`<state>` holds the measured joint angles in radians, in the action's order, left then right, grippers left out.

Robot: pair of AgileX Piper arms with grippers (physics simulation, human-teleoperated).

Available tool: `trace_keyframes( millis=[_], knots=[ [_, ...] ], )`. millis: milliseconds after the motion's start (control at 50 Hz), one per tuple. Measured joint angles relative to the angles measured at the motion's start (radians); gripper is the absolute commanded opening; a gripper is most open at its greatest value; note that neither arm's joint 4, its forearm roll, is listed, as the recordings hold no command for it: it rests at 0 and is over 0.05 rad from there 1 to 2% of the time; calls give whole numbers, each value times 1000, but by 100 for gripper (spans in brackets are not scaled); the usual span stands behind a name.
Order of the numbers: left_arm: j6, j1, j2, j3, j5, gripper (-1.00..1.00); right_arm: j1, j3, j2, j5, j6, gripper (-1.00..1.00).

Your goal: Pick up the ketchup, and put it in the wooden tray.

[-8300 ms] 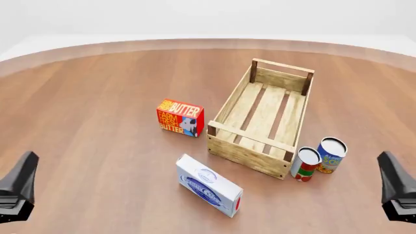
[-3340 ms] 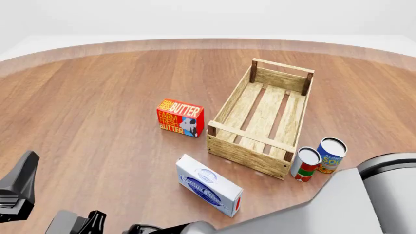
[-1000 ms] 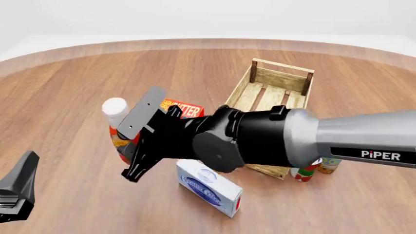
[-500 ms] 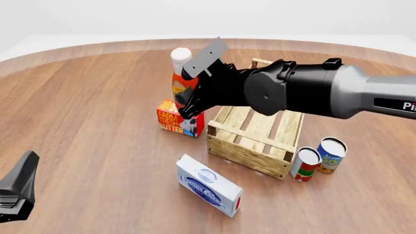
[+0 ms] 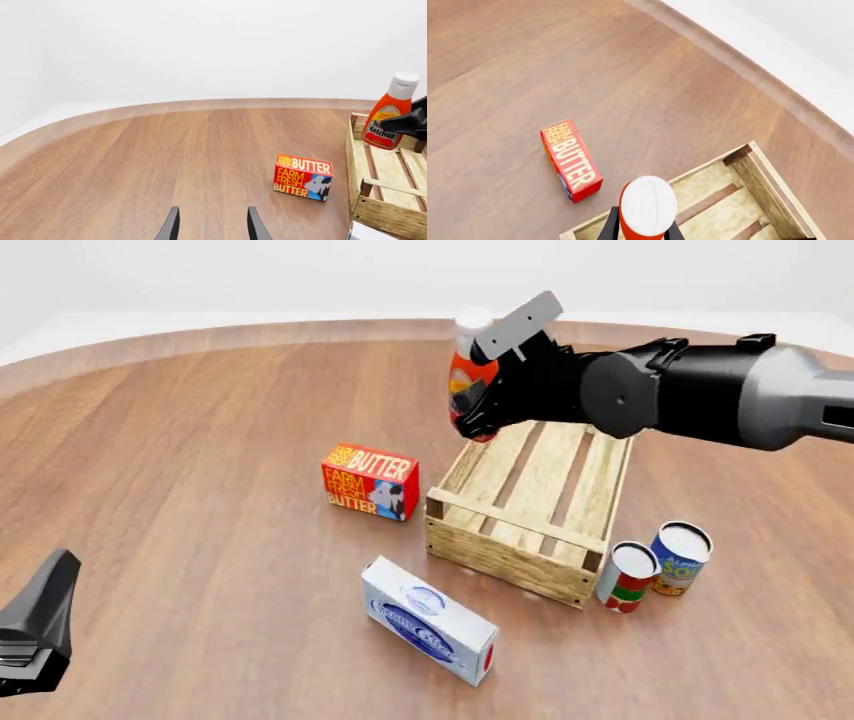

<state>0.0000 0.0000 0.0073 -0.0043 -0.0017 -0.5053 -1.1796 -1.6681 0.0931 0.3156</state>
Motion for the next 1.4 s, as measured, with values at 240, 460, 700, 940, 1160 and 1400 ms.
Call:
trace_keyframes(
  millis=[240,460,700,940,1160,1400],
  knots=[
    [0,0,0,0,0,100,105,45,-14,-54,3,-100],
    [0,0,0,0,0,100,179,79,-46,-114,-3,-100],
    [0,0,0,0,0,100,229,95,-131,-187,-16,-100],
    [0,0,0,0,0,100,253,94,-212,-242,-27,-100],
    [0,0,0,0,0,100,257,89,-269,-274,-38,-100],
    [0,0,0,0,0,100,251,87,-307,-297,-49,-100]
  ],
)
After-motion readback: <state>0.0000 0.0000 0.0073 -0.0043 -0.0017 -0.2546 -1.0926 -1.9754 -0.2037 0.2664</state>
